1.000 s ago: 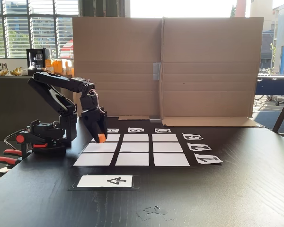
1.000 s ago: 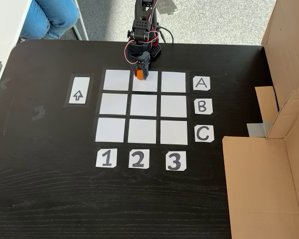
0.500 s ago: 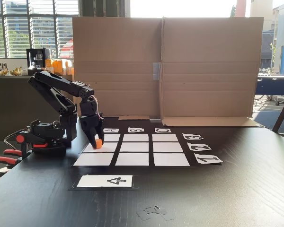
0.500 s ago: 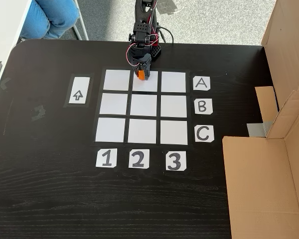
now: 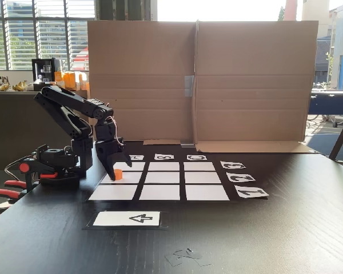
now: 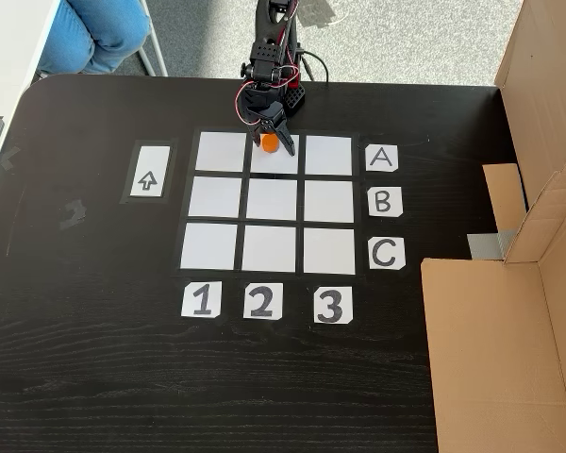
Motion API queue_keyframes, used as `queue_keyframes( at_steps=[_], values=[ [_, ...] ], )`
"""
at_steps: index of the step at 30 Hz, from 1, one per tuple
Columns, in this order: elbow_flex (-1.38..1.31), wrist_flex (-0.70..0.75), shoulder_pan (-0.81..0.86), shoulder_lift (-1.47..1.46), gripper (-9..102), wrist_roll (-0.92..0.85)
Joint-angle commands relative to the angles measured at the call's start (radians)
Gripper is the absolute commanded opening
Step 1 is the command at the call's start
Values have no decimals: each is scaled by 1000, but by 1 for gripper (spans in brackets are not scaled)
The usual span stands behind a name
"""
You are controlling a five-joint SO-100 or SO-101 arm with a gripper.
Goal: Pick up the round, orange token and place it in the grid on square A2.
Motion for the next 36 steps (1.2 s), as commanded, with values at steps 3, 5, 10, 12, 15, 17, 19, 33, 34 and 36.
queue_keyframes(
  at_steps=[3, 5, 10, 12, 15, 17, 19, 33, 34, 36],
  values=[
    [-107, -14, 43, -8, 46, -8],
    [-167, -18, 58, -18, 46, 2],
    [-319, -69, 115, -41, 47, 55],
    [-387, -80, 140, -52, 48, 80],
    [-471, -141, 181, -58, 48, 146],
    [-523, -199, 222, -57, 48, 210],
    [-563, -293, 267, -48, 48, 302],
    [-732, -557, 692, 5, 49, 864],
    [-735, -580, 735, 8, 49, 911],
    [-741, -609, 816, 17, 49, 992]
  ],
)
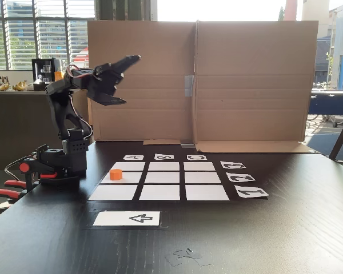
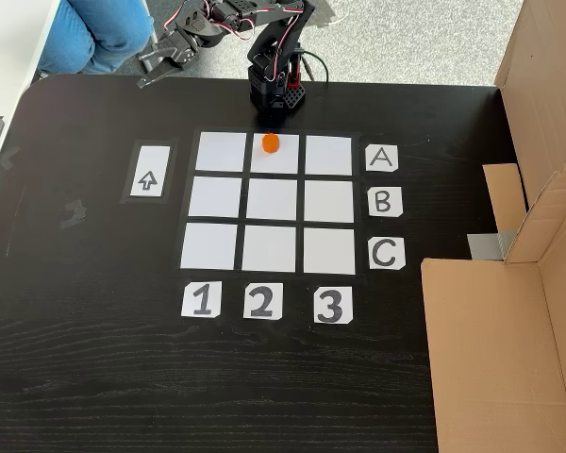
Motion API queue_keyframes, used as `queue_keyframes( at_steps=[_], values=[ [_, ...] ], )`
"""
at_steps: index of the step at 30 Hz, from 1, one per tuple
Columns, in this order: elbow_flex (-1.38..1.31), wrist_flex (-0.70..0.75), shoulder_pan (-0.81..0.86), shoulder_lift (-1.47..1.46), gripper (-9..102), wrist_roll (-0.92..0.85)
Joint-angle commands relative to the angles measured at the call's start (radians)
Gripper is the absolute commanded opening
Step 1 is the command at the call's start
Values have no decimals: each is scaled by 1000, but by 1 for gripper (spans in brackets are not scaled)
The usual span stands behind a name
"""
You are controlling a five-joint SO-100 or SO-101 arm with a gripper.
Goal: Pick up the round, orange token and place it in the grid on square A2.
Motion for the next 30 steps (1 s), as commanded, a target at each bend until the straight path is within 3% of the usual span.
queue_keyframes(
  at_steps=[1, 6, 17, 24, 30],
  values=[
    [-60, -40, 115, 41, 49, 98],
    [-69, -37, 270, 86, 46, 150],
    [120, 5, 555, 319, 20, 186],
    [387, -6, 626, 494, 0, 184],
    [626, -29, 629, 676, -1, 183]
  ],
)
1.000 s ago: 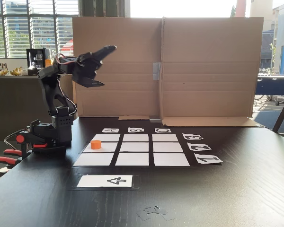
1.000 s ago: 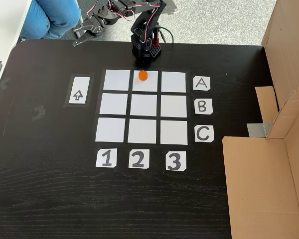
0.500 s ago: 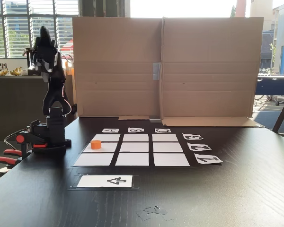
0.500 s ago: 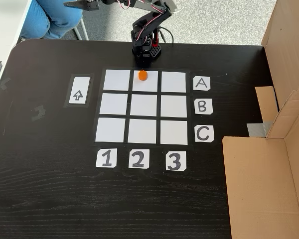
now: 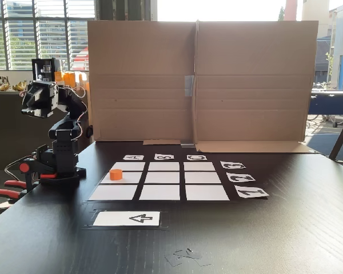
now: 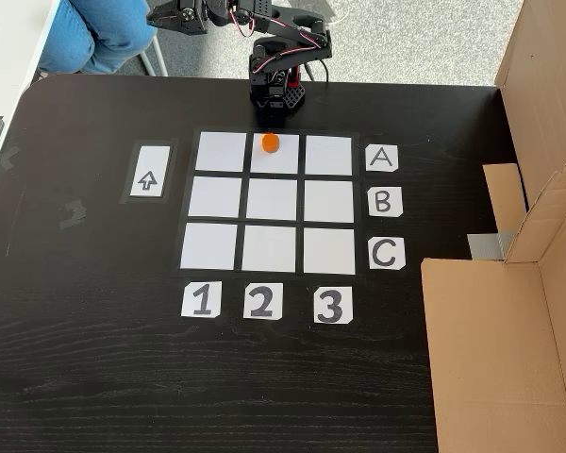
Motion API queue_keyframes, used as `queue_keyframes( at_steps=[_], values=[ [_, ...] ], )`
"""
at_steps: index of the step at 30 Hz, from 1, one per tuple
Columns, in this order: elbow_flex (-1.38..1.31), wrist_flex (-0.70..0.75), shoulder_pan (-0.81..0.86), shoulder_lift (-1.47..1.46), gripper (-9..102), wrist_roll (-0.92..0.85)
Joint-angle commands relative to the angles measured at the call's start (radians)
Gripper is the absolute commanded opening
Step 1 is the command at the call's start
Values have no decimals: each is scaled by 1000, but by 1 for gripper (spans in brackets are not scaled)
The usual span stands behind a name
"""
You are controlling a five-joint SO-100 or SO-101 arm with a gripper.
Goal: Pick up the round, orange token and place it in the grid on square A2.
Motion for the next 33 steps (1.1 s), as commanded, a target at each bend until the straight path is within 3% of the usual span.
queue_keyframes(
  at_steps=[1, 17, 33],
  values=[
    [103, -20, 14, 100, -1, 3],
    [457, 43, -21, 345, -1, -57],
    [486, 141, -44, 413, -1, -69]
  ],
)
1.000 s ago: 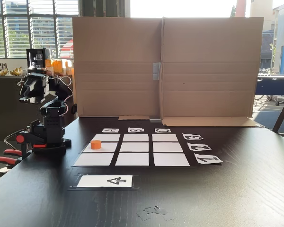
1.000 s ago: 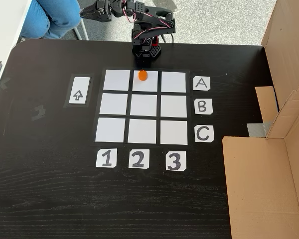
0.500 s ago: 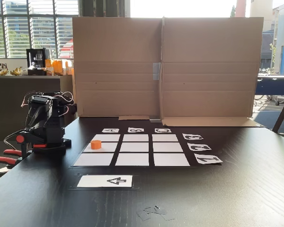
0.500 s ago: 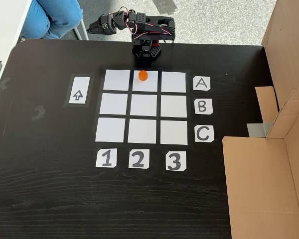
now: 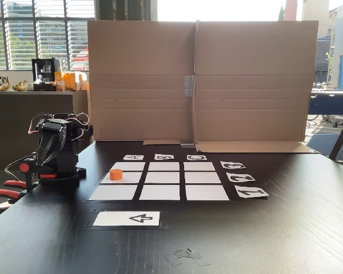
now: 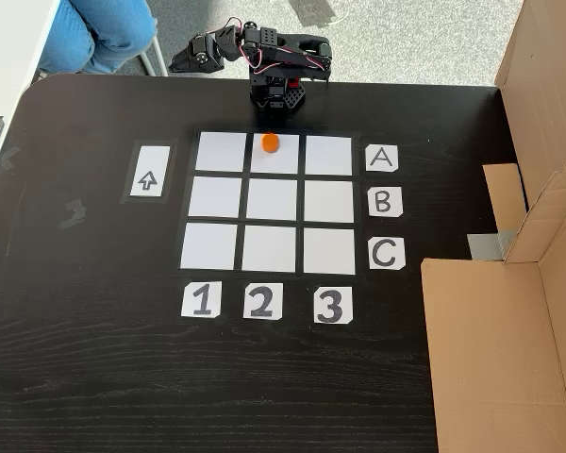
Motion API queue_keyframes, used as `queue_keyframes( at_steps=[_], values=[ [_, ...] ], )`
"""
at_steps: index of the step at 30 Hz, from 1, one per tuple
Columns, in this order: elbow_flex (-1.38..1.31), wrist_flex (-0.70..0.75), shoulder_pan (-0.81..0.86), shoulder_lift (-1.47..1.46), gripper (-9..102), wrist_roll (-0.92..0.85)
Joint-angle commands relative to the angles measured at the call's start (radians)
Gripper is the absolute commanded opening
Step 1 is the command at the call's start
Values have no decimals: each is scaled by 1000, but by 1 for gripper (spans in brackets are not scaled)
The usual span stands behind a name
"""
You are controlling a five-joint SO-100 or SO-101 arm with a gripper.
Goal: Pick up the round, orange token and place it in the grid on square A2.
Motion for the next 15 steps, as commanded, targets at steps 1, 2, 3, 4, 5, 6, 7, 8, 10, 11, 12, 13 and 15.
queue_keyframes(
  at_steps=[1, 2, 3, 4, 5, 6, 7, 8, 10, 11, 12, 13, 15],
  values=[
    [2, 5, -8, 11, -1, -8],
    [2, 5, -5, 12, -1, -3],
    [2, 5, 5, 12, -1, 8],
    [2, 5, 9, 12, -1, 12],
    [2, 5, 9, 12, -1, 11],
    [2, 5, 5, 12, -1, 8],
    [2, 5, 3, 12, -1, 6],
    [2, 5, 3, 12, -1, 6],
    [2, 5, 3, 12, -1, 9],
    [2, 5, 6, 12, -1, 11],
    [2, 5, 9, 12, -1, 12],
    [2, 5, 9, 12, -1, 12],
    [2, 5, 2, 12, -1, 6]
  ],
)
